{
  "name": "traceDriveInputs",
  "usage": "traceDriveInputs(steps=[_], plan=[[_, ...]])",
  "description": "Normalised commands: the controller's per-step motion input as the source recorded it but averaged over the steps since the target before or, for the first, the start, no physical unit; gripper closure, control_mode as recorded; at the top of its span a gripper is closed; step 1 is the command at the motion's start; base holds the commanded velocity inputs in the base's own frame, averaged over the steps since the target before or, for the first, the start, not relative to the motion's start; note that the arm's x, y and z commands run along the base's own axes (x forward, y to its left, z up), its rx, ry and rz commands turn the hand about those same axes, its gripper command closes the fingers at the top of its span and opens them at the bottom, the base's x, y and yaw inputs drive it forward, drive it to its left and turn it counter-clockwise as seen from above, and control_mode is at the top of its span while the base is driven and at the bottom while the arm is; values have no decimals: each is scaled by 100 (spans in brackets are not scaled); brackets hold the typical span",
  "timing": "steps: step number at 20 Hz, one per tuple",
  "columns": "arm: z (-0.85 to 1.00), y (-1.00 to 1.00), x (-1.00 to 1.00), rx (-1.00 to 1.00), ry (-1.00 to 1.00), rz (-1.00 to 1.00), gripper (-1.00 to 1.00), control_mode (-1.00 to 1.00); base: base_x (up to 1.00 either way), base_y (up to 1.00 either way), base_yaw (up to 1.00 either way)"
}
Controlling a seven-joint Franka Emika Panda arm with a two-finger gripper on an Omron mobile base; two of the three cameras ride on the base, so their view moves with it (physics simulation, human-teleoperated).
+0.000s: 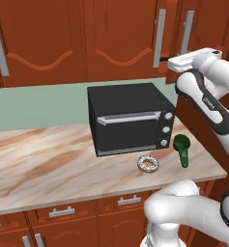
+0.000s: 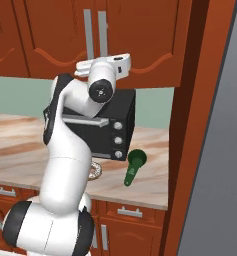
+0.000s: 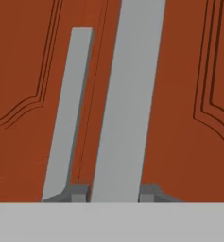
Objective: Pick the pan from the cabinet and place it on the stove. Then turn on the stove burner for the pan.
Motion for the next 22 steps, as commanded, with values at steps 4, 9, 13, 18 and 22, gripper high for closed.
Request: traceDriveInputs(steps=[4, 9, 13, 18, 22], plan=[[17, -31, -47, -1, 4, 6, 100, -100, 0, 0, 0], [8, -37, -59, 0, 2, 2, 100, -100, 0, 0, 0], [2, -44, -46, 0, 2, 0, 100, -100, 0, 0, 0], [0, -42, -26, 0, 4, 0, 100, -100, 0, 0, 0], [0, -49, -29, 0, 5, 0, 100, -100, 0, 0, 0]])
